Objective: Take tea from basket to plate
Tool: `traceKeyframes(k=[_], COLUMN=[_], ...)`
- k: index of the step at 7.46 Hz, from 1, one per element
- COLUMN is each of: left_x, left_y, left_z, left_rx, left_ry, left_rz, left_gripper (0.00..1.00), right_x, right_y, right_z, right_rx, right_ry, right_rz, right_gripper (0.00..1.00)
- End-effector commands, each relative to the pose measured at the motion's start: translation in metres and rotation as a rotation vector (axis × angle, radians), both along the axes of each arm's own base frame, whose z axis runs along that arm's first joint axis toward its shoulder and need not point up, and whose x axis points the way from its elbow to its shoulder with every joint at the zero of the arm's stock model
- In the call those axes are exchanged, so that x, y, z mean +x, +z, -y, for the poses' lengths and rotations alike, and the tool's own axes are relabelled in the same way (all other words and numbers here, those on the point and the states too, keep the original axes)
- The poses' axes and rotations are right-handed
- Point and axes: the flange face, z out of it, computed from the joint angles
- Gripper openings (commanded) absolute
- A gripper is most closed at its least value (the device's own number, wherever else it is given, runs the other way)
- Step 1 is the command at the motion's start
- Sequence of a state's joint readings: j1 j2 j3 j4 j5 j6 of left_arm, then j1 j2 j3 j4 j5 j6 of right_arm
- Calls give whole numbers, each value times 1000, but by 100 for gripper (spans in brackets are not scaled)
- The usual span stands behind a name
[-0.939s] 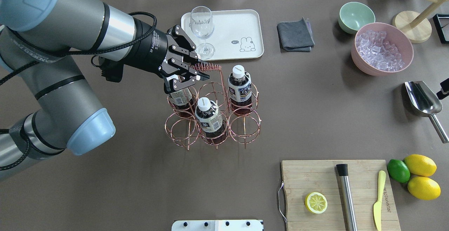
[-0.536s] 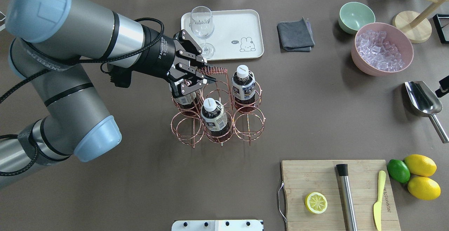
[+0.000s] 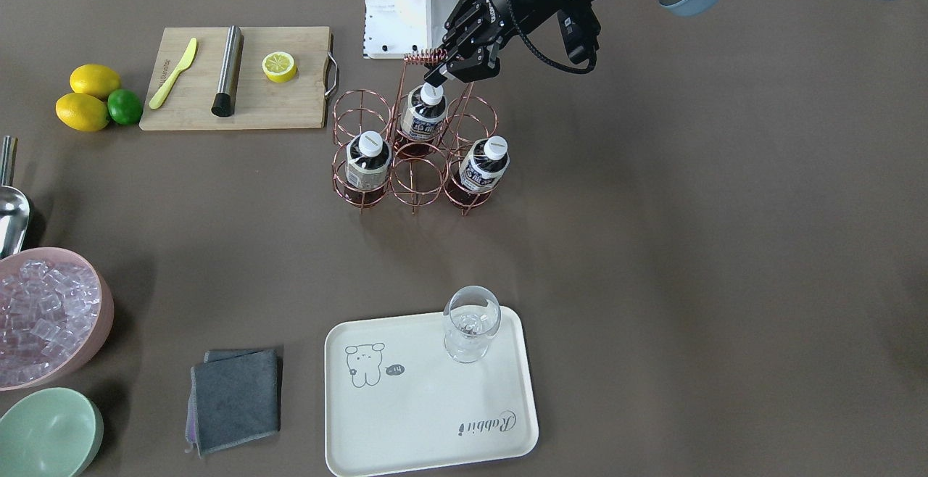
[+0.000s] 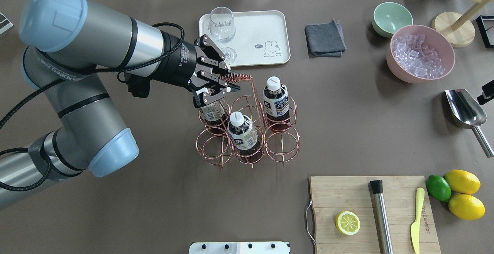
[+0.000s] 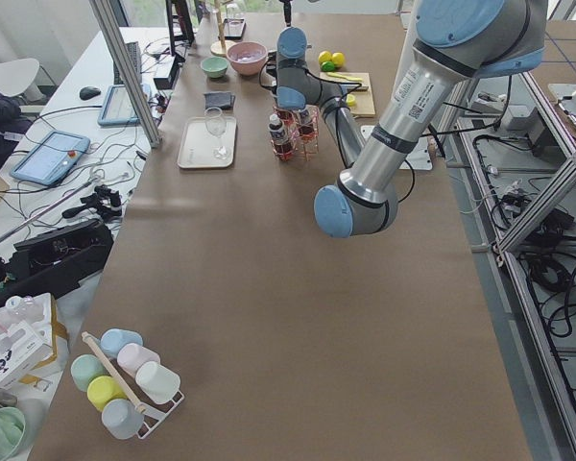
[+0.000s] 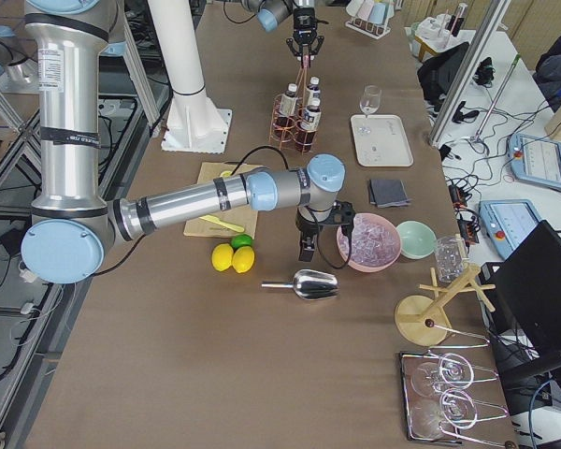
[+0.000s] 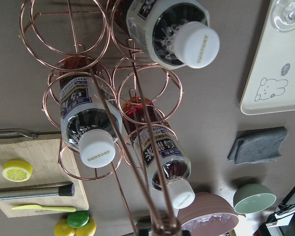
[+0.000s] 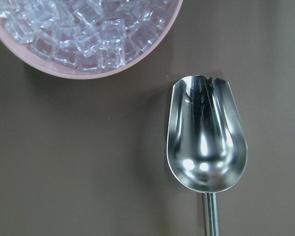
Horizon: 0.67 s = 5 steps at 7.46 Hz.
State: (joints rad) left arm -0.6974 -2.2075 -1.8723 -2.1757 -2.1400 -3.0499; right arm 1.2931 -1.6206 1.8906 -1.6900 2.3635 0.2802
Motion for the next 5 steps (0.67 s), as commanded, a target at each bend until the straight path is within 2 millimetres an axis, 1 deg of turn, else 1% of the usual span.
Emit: traceKeyframes(k=[1, 2, 3, 4, 5], left_x=[1, 1, 1, 0, 0], left_y=[1, 1, 0, 2, 6], left_z=[1, 1, 1, 0, 0], left_rx=[0, 0, 1, 5, 2], left_ry=[-5, -5, -5, -5, -5], left_rz=[-4, -4, -5, -10, -6], left_gripper=[0, 0, 0, 0, 0], right_x=[-2, -3, -8, -21, -48], right_y=[-20, -20, -38, -63, -101], right_z=[-3, -2, 9, 24, 40], right_rx=[23, 18, 36, 15, -13], right_ry=[-5, -5, 3, 32, 63], right_rz=[45, 56, 76, 107, 128], right_gripper=[100, 100, 100, 100, 100])
